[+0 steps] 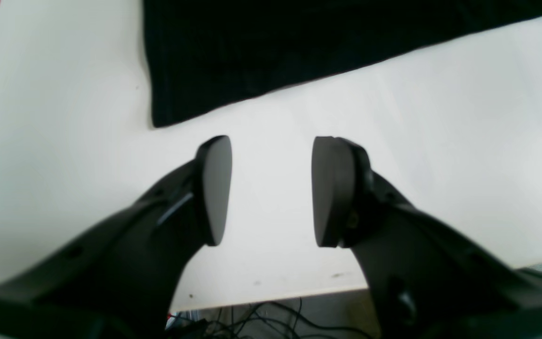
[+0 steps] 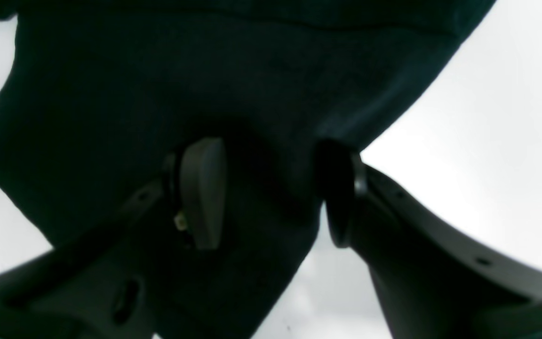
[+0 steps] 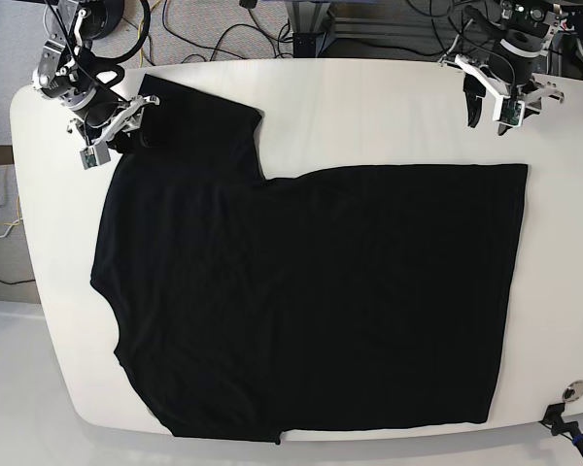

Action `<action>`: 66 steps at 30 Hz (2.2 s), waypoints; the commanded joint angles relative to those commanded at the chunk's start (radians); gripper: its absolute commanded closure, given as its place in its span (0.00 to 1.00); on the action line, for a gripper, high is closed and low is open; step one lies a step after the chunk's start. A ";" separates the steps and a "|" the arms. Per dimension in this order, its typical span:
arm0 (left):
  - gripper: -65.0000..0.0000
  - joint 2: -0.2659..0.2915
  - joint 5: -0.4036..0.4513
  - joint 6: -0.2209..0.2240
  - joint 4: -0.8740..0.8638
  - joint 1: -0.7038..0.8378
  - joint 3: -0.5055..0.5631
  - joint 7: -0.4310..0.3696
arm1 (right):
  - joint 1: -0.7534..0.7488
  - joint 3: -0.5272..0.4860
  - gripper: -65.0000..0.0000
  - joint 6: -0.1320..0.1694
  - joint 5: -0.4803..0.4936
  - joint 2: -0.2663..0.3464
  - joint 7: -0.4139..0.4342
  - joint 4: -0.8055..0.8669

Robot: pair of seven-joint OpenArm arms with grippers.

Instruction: Fold the T-shirt properly

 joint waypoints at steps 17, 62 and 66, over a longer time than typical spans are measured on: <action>0.61 -0.006 -0.056 -0.004 -0.007 -0.121 -0.012 0.078 | -0.003 -0.024 1.00 0.000 -0.060 -0.022 -0.030 0.042; 0.55 -0.296 -0.759 -0.446 -1.193 -0.836 -0.577 0.593 | -0.012 -0.038 1.00 0.000 0.002 -0.015 -0.006 0.005; 0.53 -0.304 -0.790 -0.541 -1.250 -0.882 -0.574 0.670 | -0.011 -0.040 1.00 0.000 0.000 -0.014 -0.005 0.006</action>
